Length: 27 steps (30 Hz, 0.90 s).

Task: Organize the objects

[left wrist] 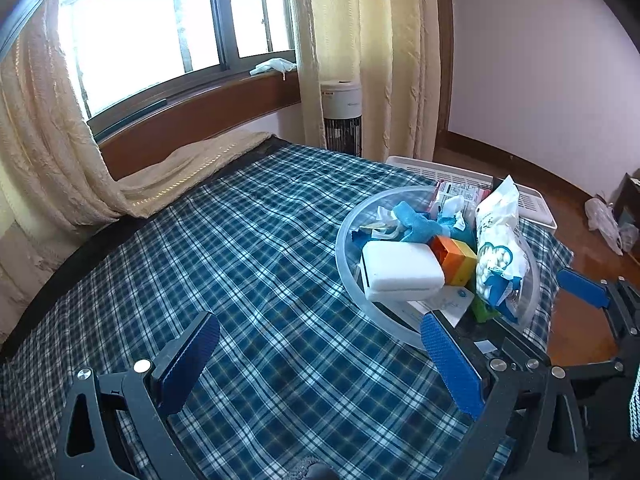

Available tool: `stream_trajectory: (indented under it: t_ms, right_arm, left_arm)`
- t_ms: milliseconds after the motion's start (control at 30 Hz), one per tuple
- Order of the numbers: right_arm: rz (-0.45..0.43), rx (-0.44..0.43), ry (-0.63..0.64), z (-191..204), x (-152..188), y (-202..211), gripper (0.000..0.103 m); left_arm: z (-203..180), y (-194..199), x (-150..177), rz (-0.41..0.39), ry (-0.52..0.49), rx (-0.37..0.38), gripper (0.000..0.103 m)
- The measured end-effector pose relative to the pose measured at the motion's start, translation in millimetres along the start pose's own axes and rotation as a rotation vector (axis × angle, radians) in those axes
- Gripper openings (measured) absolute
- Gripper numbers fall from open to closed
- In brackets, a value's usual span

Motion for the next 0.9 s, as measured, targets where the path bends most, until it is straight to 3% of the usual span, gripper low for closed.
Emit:
stream_trajectory:
  t_ms: [233,900]
  right_arm:
    - [0.008,0.0,0.003,-1.0,2.1,-1.7,0.096]
    - [0.024,0.003,-0.006,-5.8,7.2,-5.8,0.096]
  left_arm:
    - [1.4,-7.1,5.6,0.044,-0.014,-0.029,0.103]
    - [2.1,-8.3,8.1,0.048,-0.023,-0.036,0.103]
Point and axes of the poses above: each gripper's, at about its wrist camera, not at the fingertips, and y roughly against the way its jaws point, z to its left, x to its underside, the point moved 10 cm from there along -y, roughly the way its jaws point, and after that the axes turned 3 degrees about x, right-handed, at the moved point
